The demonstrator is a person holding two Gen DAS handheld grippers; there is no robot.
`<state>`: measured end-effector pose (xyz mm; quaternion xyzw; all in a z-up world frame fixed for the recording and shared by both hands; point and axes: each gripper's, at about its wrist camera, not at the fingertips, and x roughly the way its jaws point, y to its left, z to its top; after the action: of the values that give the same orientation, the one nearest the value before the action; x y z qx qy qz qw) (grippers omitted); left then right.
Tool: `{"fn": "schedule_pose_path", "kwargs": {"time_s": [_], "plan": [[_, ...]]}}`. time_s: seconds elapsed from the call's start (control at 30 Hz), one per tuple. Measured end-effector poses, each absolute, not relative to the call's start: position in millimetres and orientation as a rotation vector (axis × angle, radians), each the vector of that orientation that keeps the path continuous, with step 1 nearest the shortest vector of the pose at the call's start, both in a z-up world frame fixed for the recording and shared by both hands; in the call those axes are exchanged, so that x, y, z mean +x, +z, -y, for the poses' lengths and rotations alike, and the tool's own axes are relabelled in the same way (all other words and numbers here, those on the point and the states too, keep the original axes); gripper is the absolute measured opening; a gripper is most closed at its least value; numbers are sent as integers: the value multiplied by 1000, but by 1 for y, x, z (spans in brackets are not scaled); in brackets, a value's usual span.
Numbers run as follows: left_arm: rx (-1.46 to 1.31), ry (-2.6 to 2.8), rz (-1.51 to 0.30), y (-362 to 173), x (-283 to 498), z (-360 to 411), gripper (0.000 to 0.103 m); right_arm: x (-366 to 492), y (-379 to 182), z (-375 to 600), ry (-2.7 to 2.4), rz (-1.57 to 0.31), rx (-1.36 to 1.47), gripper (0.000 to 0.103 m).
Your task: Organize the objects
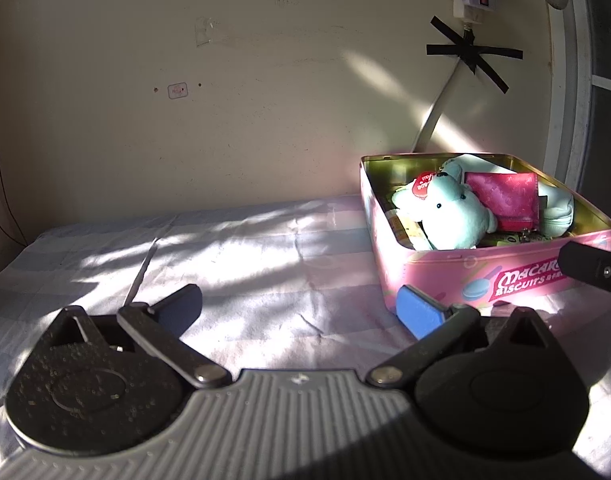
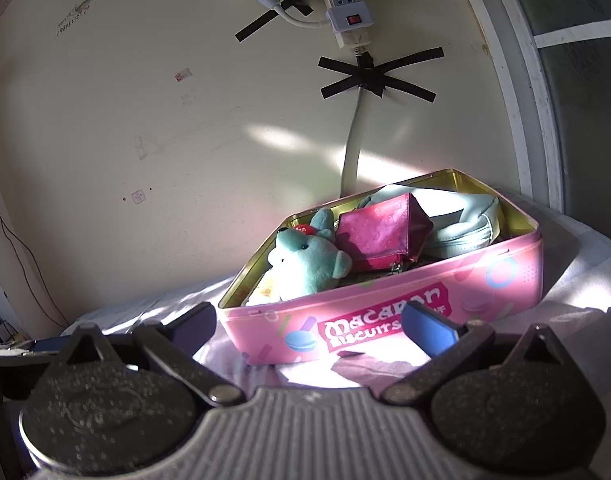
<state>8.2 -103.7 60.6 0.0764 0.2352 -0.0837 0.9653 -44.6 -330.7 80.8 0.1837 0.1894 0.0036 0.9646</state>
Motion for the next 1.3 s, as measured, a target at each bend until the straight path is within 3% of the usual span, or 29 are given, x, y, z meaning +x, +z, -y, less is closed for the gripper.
{"fn": "schedule_pose_path", "kwargs": {"time_s": [1.3], "plan": [[161, -195, -571, 50, 14, 114, 103, -43, 79, 326, 8, -386, 339, 102]]}}
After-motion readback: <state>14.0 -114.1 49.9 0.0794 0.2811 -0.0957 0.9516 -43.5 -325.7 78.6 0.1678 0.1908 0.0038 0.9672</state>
